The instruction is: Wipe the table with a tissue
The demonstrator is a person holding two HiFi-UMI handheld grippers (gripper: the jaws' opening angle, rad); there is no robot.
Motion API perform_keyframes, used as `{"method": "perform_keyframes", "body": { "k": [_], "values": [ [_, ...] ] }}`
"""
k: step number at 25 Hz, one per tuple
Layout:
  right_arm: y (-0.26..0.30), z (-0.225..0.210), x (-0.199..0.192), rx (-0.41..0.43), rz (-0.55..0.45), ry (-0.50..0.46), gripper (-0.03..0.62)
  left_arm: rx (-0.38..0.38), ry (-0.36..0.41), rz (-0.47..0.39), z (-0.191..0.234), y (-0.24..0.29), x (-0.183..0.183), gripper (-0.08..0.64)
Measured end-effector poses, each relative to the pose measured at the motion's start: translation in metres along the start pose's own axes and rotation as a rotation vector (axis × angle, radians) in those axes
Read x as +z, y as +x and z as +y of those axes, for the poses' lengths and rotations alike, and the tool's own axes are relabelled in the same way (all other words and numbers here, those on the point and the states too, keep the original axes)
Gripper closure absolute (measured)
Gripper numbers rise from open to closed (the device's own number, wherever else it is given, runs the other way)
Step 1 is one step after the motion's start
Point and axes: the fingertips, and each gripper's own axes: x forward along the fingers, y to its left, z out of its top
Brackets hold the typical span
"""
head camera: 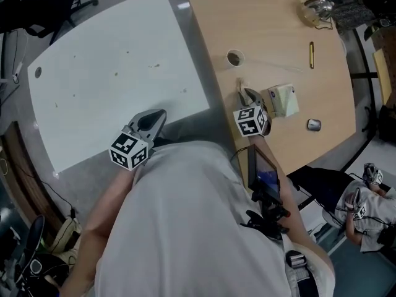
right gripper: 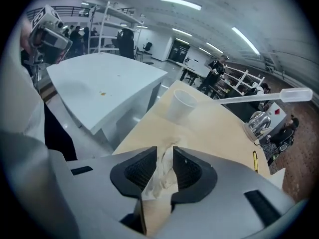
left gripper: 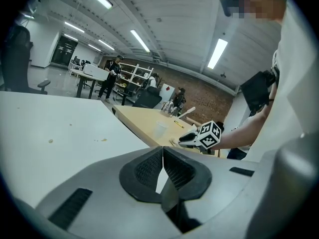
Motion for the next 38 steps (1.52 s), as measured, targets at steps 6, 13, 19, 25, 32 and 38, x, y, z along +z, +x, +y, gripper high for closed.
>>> {"method": "perform_keyframes", "body": {
  "k": [6,13,19,25,32,38],
  "values": [
    [0.017,0.003,-0.015,0.065,0.048,0.002,0.466,0.013,0.002,0.012,-0.001,0.009,0.006,0.552],
    [0.027,-0.004,-0.02,0.139,0.054,0.054,0.459,0.027,0.003,0.022,-0.004,0.015,0.013,0.552],
    [0.03,-0.012,-0.026,0.207,0.046,0.095,0.479,0.04,0.002,0.026,-0.005,0.016,0.012,0.552],
    [0.019,-0.023,-0.017,0.253,-0.069,0.435,0.497,0.048,0.002,0.021,-0.005,0.015,0.012,0.552],
    [-0.036,-0.021,0.038,0.46,-0.366,0.781,0.497,0.075,-0.008,0.003,-0.002,0.008,0.011,0.552],
    [-0.057,0.007,0.084,0.607,-0.447,0.736,0.496,0.108,-0.019,-0.004,-0.005,0.0,0.009,0.552]
  ]
}}
